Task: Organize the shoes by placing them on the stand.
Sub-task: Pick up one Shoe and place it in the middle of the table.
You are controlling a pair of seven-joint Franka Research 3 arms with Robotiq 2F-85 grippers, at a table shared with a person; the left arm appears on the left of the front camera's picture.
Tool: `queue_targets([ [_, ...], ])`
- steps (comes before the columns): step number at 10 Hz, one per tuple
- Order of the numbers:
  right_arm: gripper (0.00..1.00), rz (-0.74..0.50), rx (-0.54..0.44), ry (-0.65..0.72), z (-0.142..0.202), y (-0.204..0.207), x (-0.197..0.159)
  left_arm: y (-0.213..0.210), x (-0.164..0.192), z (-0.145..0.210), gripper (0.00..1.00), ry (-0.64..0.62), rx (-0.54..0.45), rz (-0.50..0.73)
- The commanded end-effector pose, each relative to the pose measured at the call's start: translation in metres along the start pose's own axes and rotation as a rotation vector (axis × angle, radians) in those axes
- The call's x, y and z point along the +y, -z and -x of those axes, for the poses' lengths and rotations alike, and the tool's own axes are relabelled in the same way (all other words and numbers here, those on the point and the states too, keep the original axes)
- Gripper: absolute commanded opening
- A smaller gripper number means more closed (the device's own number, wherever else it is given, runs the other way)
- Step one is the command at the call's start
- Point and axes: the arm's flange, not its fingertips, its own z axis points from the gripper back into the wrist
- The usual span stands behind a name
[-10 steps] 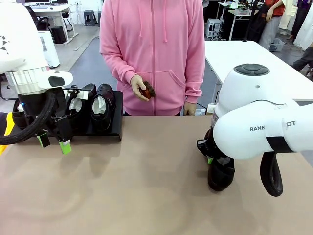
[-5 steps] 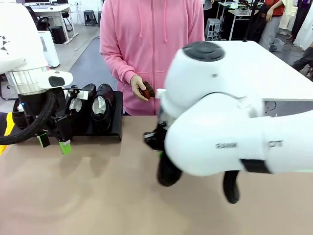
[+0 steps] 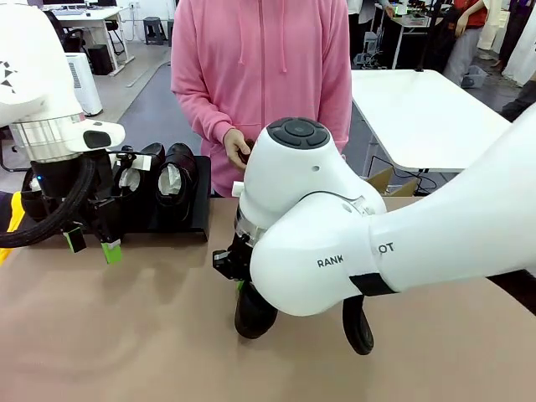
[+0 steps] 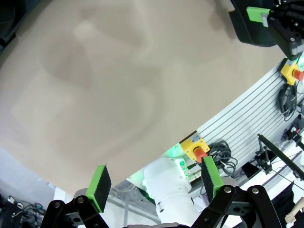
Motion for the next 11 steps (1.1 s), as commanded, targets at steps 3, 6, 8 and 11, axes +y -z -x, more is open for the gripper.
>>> queue_targets([
  [3,0.36,-0.054,0.004,0.064,-0.011,-0.001,0.011,0.0,0.0,0.005,0.99,0.004,-0.005,0.009],
  [6,0.91,-0.087,0.031,0.092,-0.013,-0.01,0.005,0.0,0.0,0.005,0.99,0.004,-0.005,0.009],
  [8,1.0,-0.141,0.049,0.138,-0.017,-0.03,-0.004,0.0,0.0,0.005,0.99,0.004,-0.005,0.009],
  [11,1.0,-0.144,0.048,0.164,-0.019,-0.025,0.003,0.0,0.0,0.005,0.99,0.004,-0.005,0.009],
])
